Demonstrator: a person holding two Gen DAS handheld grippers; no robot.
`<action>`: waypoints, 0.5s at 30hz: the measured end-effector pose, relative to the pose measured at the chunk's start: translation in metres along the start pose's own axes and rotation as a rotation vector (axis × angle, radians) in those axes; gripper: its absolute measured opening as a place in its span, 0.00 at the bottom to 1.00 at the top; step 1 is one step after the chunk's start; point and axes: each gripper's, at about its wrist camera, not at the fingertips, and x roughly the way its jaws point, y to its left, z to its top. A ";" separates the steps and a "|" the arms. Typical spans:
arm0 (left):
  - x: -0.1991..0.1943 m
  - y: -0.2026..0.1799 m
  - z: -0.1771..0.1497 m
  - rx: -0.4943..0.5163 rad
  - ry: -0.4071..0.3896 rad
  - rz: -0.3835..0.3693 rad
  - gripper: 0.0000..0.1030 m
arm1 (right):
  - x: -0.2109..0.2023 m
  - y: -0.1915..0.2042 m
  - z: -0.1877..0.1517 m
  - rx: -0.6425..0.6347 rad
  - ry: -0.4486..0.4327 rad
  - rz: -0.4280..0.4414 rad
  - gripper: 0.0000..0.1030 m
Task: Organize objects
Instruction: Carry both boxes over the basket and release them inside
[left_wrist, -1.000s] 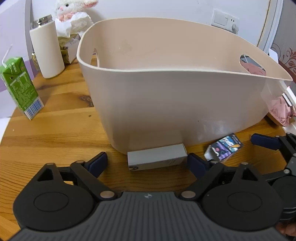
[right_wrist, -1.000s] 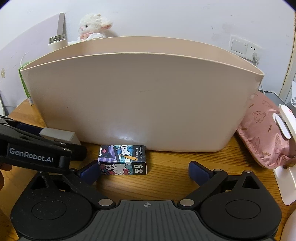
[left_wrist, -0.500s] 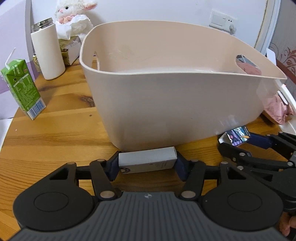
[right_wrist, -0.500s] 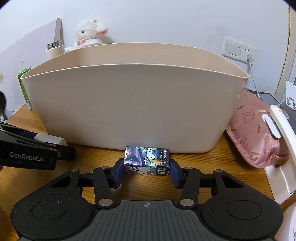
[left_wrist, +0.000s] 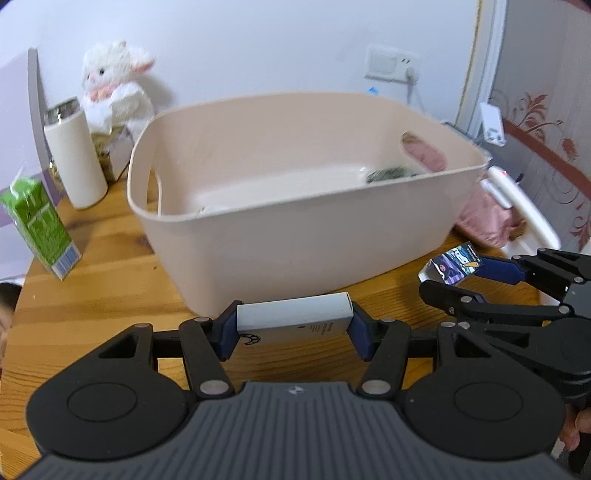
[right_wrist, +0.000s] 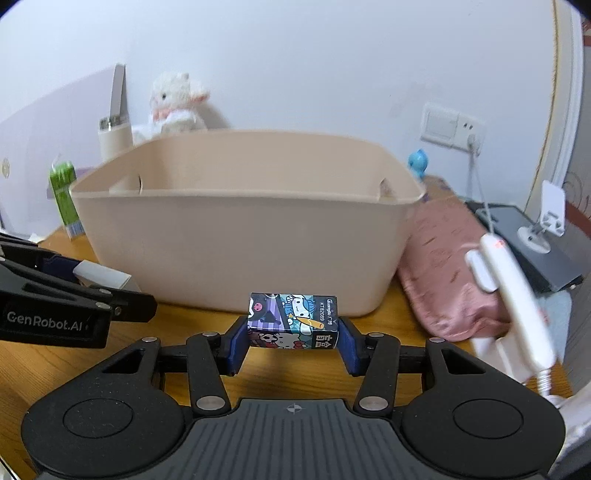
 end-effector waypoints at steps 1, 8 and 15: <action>-0.005 -0.002 0.002 0.005 -0.011 -0.005 0.59 | -0.004 -0.002 0.002 0.001 -0.011 -0.003 0.46; -0.038 -0.014 0.022 0.033 -0.101 -0.026 0.59 | -0.034 -0.013 0.025 -0.004 -0.111 -0.015 0.46; -0.061 -0.020 0.044 0.046 -0.185 -0.029 0.59 | -0.053 -0.019 0.051 -0.022 -0.210 -0.037 0.46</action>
